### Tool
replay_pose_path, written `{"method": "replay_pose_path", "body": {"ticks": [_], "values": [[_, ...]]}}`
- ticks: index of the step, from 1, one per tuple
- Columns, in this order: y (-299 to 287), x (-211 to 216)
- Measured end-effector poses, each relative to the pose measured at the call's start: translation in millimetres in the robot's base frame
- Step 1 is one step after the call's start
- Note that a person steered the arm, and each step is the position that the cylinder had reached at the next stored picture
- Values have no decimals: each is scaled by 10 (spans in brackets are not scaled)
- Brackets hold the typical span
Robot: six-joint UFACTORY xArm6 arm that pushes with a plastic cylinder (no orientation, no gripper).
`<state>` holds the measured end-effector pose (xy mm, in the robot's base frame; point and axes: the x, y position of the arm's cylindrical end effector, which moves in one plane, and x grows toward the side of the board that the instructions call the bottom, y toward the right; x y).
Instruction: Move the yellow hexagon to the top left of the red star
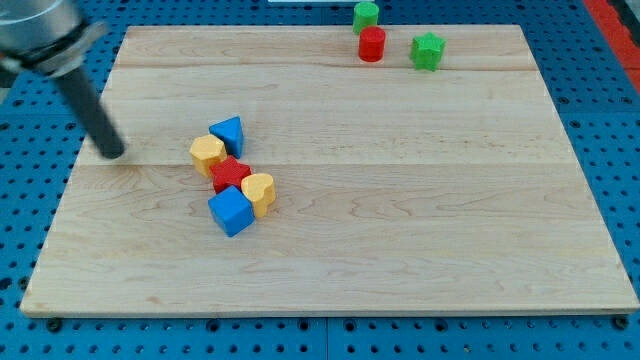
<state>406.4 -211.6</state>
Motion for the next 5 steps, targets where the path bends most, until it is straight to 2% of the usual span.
{"method": "replay_pose_path", "body": {"ticks": [1,3,4,5], "values": [[457,-267],[502,377],[427,386],[640,710]]}}
